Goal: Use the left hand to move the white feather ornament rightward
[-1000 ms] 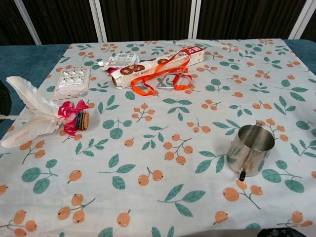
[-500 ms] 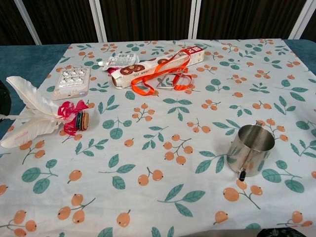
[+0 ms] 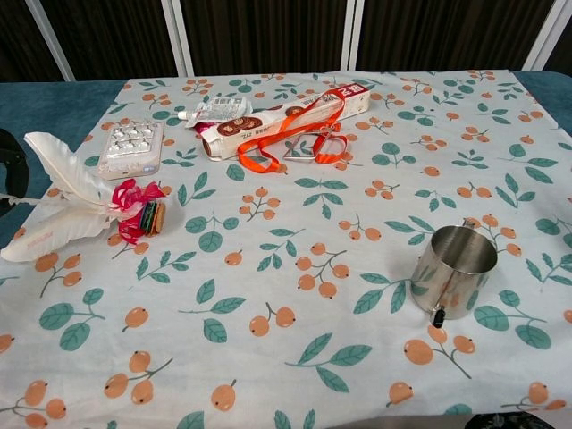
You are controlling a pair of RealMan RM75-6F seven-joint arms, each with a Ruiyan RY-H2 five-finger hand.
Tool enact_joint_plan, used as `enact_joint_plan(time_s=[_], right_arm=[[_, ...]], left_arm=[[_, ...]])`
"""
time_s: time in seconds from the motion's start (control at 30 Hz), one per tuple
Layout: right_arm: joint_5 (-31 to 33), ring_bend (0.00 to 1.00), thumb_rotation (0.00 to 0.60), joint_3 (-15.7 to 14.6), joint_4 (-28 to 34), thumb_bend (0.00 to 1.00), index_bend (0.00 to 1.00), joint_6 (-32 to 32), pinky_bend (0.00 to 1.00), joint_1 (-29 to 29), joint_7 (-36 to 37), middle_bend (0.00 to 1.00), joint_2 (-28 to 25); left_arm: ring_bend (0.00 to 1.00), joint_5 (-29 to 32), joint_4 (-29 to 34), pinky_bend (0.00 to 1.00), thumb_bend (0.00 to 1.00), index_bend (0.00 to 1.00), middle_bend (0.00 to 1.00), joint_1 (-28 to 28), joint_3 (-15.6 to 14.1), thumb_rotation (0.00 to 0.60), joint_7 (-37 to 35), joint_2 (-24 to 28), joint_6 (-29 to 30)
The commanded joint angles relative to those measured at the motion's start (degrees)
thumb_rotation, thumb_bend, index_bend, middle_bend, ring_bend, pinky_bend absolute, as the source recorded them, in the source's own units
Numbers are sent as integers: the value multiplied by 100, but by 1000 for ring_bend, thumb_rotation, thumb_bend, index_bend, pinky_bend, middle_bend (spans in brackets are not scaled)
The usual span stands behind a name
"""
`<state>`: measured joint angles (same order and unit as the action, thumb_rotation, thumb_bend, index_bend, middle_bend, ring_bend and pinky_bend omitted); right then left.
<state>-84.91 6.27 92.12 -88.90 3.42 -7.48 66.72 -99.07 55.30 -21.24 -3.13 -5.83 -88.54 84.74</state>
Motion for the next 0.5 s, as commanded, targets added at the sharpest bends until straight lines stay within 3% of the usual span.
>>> enact_joint_plan(time_s=[0.03,0.23,0.5], right_arm=[[0,104,600,-1,0,135,88,3,159,1,-1,64,0],[-4,104,600,-5,3,135,88,5,159,1,3,64,-1],[-10,104,600,-7,7,135,88,4,159,3,-8,64,7]], left_arm=[[279,-89,125,391,446,581,542,-130,32,600,165,96,-42],[279,-222,482,391,446,583,544,-378,120,600,568,341,-137],[279,-331,1239,391,447,583,545,-877,248,600,1331,821,-738]])
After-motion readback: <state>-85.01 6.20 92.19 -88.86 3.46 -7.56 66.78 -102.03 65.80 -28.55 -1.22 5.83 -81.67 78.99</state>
